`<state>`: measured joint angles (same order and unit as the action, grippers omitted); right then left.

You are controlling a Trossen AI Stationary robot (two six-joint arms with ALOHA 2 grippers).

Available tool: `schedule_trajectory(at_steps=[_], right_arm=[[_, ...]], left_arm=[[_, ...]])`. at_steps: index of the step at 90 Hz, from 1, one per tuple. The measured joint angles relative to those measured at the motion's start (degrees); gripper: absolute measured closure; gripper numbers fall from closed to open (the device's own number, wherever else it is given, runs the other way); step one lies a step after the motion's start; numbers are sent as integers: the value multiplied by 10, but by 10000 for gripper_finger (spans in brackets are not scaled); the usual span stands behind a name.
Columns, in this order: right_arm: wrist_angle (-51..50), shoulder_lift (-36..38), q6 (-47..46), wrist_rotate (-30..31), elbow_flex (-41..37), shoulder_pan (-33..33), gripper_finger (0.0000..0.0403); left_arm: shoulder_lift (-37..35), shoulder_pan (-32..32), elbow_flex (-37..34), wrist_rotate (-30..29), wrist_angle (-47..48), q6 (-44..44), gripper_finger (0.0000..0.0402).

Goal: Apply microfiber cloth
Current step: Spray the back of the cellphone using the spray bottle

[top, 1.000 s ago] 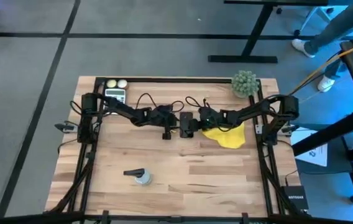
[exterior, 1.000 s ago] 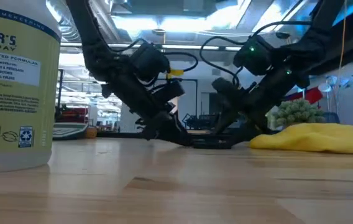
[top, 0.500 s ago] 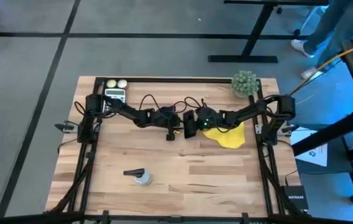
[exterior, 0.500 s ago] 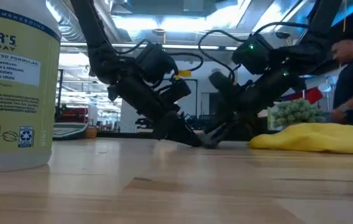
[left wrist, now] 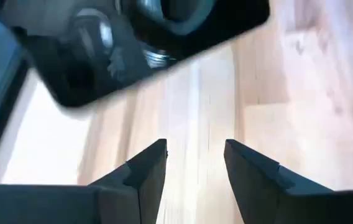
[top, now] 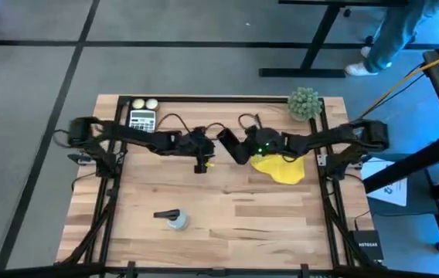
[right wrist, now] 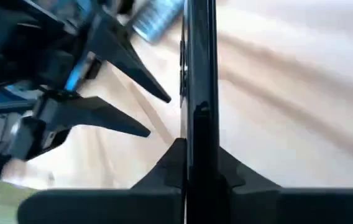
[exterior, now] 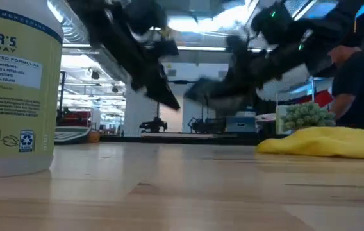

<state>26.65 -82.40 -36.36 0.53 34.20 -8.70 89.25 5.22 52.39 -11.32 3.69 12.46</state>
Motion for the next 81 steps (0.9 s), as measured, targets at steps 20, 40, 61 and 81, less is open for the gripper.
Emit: schedule_trajectory(at_steps=[20,40,61,81], right_arm=[[30,80,97,46,1,65,398],[41,54,120,100,1,119,398],[21,0,143,116,26,142,399],[-21,-8,171,115,59,140,400]], left_arm=[[-76,-27,0,-1,-31,-61,253],[-79,-47,-1,5,-141,-62,254],[-76,-52,2,24,-229,-77,282],[-102,-67,2,21,-180,-71,300]])
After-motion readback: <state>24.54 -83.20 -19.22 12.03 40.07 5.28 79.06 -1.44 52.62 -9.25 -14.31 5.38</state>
